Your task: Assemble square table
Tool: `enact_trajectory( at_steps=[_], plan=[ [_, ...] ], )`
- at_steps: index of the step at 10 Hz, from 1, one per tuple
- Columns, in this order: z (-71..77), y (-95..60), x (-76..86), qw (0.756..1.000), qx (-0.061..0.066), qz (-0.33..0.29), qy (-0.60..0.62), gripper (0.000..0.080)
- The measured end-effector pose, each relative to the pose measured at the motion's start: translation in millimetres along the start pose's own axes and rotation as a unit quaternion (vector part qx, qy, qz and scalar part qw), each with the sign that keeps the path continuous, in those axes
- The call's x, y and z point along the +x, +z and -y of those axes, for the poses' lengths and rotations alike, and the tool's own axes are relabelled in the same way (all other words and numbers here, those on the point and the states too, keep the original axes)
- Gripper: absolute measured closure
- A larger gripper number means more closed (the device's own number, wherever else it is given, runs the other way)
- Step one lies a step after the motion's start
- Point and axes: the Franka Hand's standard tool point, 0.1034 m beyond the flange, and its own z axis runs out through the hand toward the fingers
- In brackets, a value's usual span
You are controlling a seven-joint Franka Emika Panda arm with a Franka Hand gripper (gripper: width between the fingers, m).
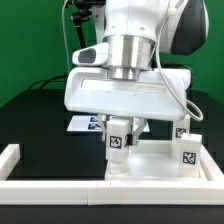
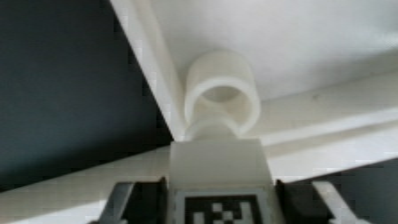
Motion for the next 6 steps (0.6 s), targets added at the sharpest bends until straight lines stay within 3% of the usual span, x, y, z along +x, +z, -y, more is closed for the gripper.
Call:
enact_trajectory(
  at_steps=[6],
  plan=[
    [10.0,-2.6,-3.5,1.000,0.005,-0.009,-0.010,0.0512]
  ],
)
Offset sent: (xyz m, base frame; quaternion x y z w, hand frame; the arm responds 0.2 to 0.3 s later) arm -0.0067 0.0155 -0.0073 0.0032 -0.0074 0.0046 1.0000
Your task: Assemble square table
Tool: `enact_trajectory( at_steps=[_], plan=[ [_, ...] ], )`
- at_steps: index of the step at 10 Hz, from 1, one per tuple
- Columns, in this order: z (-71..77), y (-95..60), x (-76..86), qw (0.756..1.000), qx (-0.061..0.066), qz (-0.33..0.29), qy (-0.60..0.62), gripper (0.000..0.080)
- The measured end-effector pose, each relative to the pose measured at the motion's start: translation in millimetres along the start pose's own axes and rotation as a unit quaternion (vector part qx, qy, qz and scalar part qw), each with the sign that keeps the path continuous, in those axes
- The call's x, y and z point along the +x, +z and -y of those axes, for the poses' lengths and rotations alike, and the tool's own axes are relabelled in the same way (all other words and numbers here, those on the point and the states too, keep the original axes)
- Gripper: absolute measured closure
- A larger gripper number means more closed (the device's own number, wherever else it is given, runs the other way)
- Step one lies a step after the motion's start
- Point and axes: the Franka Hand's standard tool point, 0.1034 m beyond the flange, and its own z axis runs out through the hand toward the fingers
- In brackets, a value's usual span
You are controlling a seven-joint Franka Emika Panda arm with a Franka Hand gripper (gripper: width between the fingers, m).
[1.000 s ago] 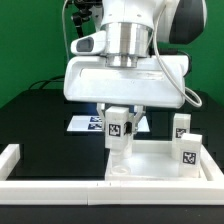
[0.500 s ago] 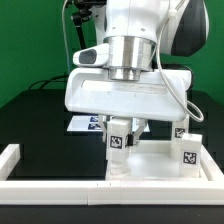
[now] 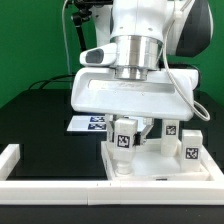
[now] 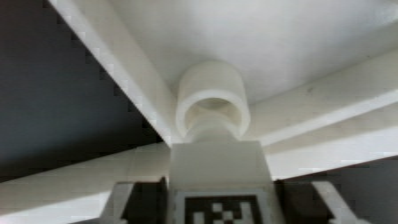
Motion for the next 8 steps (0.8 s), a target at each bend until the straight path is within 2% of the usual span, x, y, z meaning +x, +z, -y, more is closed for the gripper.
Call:
enact_trajectory(
  at_steps=[6,8],
  plan=[
    [0.9,7.8,-9.7,1.000,-0.004,0.006,-0.006,0.0512],
    [-1.8,12.6,-6.0,1.000,-0.008,-0.003,-0.007,0.0512]
  ],
)
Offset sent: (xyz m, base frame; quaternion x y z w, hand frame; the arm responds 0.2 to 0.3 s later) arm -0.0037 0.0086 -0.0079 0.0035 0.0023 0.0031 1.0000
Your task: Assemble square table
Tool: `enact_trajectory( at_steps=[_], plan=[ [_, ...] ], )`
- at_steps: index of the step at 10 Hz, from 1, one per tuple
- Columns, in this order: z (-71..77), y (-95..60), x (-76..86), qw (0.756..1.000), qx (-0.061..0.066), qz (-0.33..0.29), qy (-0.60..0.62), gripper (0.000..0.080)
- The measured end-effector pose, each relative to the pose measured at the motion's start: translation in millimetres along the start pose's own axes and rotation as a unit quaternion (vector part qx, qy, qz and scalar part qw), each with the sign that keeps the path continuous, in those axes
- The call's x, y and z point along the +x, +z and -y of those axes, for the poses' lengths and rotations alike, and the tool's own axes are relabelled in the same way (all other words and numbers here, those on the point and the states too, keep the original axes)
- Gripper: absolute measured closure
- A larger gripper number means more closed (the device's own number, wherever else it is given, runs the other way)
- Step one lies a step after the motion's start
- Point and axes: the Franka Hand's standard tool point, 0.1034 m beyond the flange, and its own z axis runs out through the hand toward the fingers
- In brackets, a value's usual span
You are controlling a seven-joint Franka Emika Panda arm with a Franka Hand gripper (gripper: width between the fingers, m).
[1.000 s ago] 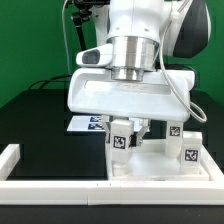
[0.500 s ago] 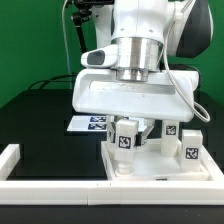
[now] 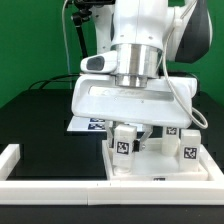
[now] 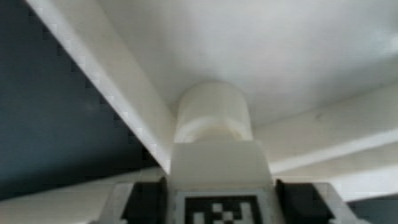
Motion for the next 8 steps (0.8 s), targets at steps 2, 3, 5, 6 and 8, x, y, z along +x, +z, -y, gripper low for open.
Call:
enact_trajectory(
  at_steps=[2,3,5,6,8],
  plan=[
    [0.3,0.0,0.0,1.000,0.000,0.000,0.000,0.0512],
    [0.2,0.0,0.0,1.000,0.000,0.000,0.000,0.0408],
    [0.2,0.0,-0.1,1.000,0.000,0.000,0.000,0.0187],
    [0.2,0.0,-0.1,1.000,0.000,0.000,0.000,0.0187],
    [0.2,0.0,-0.1,1.000,0.000,0.000,0.000,0.0152]
  ],
)
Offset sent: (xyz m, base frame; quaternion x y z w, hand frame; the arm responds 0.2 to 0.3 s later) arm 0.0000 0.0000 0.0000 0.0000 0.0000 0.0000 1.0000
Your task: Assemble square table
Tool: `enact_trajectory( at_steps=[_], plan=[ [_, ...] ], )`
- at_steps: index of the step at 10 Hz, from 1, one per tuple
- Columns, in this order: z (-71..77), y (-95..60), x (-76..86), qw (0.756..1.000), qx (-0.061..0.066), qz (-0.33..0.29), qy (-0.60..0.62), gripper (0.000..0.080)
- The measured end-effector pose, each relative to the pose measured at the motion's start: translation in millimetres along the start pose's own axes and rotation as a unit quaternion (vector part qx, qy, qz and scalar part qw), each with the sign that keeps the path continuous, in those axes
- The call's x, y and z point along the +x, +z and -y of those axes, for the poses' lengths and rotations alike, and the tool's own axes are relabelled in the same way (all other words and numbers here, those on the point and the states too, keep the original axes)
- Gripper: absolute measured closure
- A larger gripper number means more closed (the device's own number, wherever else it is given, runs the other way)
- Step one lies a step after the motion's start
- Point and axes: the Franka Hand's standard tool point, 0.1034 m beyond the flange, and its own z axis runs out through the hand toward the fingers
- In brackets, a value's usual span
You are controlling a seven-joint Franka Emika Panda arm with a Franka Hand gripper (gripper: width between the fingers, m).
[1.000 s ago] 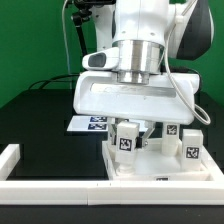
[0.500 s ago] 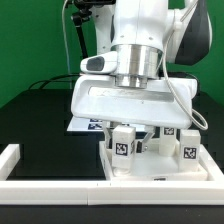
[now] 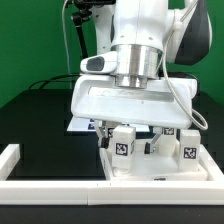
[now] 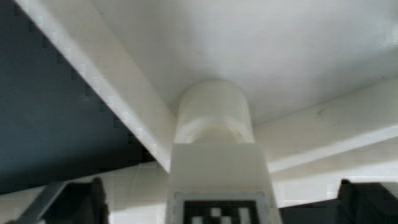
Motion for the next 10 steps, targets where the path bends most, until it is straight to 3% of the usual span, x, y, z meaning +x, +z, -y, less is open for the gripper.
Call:
enact_trajectory(
  at_steps=[4,6,8,10],
  plan=[
    [-0.2,-0.3,0.2,1.000,0.000,0.001,0.000,0.0150],
    [-4.2,-16.4,11.3,0.999,0.008,0.044,0.014,0.0150],
    [-10.1,-14.8,14.8,0.998,0.008,0.053,0.021,0.0150],
    [-16.7,-13.1,17.1,0.993,0.007,0.116,0.033,0.0150]
  ],
)
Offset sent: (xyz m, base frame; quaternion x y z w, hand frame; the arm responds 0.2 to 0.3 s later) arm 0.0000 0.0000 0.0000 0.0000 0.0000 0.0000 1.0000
